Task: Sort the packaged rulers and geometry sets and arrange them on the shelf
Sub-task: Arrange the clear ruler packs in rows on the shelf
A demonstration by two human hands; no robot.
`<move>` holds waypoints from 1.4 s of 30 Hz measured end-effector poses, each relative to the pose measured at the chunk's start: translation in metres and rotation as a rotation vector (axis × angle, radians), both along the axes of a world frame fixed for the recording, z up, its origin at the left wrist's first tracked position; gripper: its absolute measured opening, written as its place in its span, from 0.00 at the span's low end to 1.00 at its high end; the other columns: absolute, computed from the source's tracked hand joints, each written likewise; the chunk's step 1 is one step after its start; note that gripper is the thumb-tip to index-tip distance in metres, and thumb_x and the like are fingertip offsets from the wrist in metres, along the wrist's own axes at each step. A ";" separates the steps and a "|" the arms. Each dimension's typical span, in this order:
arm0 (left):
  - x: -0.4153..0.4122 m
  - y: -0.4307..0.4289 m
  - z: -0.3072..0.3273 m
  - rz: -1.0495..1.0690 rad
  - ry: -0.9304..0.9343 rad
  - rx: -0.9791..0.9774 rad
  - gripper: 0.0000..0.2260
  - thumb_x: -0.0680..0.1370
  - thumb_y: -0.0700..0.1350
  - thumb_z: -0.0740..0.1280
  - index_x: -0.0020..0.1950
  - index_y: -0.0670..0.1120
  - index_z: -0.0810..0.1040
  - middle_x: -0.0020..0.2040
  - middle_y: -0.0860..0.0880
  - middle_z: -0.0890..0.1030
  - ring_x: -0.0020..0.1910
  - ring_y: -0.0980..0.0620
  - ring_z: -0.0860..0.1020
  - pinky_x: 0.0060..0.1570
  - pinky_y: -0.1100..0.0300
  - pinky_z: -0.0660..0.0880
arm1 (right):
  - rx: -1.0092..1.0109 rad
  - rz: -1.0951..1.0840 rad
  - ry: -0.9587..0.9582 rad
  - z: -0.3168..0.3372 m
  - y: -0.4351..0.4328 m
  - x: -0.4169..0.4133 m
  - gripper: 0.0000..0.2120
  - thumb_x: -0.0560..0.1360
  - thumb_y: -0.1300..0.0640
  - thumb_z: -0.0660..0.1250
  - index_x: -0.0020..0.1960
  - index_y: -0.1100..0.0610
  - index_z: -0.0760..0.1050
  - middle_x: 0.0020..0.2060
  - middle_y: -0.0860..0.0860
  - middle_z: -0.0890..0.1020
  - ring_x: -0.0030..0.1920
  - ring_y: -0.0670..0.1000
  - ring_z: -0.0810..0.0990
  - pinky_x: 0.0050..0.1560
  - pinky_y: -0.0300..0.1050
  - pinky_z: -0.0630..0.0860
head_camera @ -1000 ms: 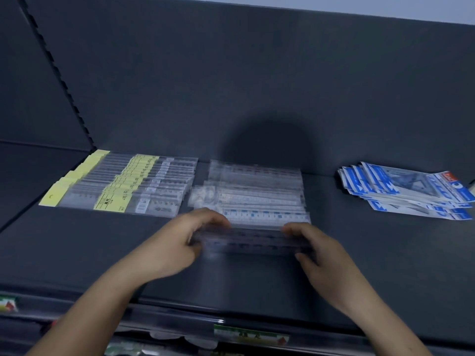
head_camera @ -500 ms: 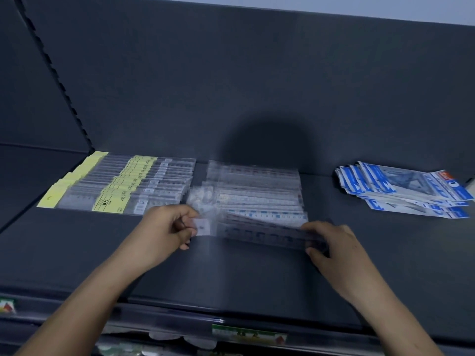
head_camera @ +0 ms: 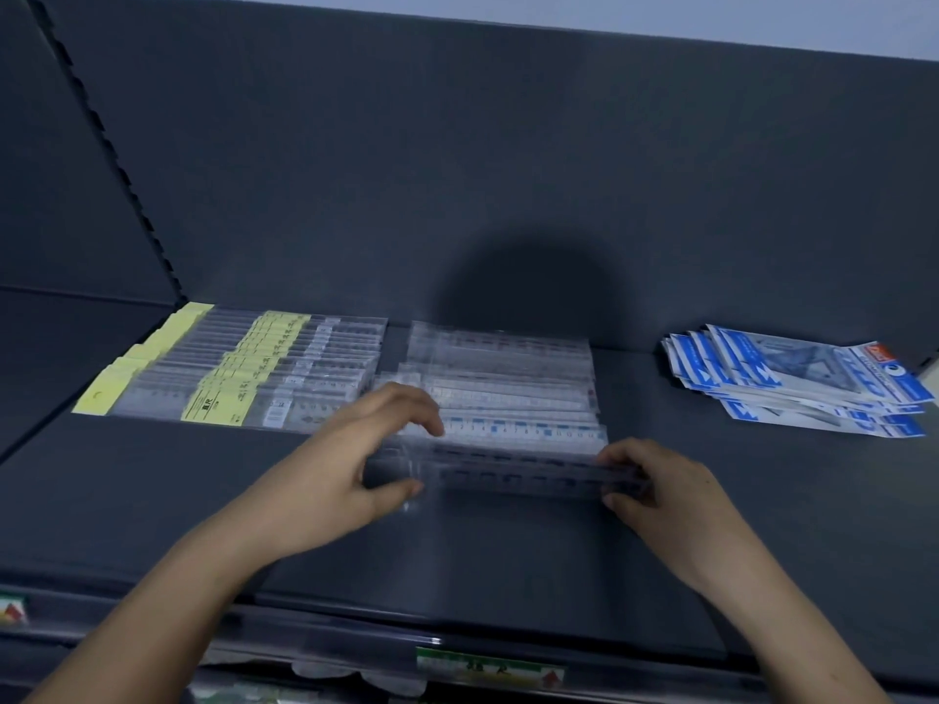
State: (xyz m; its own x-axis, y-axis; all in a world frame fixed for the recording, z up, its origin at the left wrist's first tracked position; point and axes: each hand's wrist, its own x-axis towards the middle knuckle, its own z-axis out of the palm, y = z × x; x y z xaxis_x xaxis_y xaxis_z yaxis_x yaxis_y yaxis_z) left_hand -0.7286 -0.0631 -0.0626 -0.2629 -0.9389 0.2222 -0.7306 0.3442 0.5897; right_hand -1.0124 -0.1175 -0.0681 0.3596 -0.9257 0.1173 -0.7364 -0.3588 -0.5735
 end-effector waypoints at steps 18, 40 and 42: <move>0.009 -0.013 -0.005 0.101 -0.355 -0.064 0.15 0.72 0.61 0.65 0.42 0.50 0.82 0.39 0.59 0.78 0.39 0.60 0.75 0.44 0.62 0.66 | 0.019 0.033 0.024 0.002 -0.001 -0.001 0.15 0.71 0.65 0.70 0.44 0.46 0.71 0.44 0.44 0.77 0.45 0.43 0.74 0.43 0.22 0.65; -0.019 -0.015 -0.008 -0.031 -0.251 -0.050 0.12 0.76 0.40 0.65 0.59 0.49 0.76 0.53 0.56 0.76 0.54 0.59 0.71 0.57 0.64 0.67 | 0.125 -0.100 -0.184 -0.008 0.003 0.006 0.23 0.71 0.70 0.68 0.64 0.55 0.72 0.51 0.47 0.77 0.48 0.42 0.78 0.50 0.27 0.71; -0.019 -0.014 -0.007 -0.041 -0.243 -0.029 0.13 0.76 0.41 0.65 0.60 0.49 0.76 0.53 0.56 0.76 0.54 0.60 0.71 0.56 0.66 0.66 | 0.141 -0.113 -0.267 -0.009 0.004 0.006 0.23 0.71 0.72 0.67 0.62 0.56 0.73 0.48 0.47 0.78 0.45 0.38 0.78 0.46 0.22 0.71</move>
State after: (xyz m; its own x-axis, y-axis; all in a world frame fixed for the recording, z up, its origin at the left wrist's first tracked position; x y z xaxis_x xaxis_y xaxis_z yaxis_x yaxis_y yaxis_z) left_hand -0.7477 -0.0773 -0.0697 -0.3492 -0.9206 0.1745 -0.8349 0.3903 0.3882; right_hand -1.0060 -0.1133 -0.0768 0.2272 -0.9719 0.0612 -0.5841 -0.1862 -0.7900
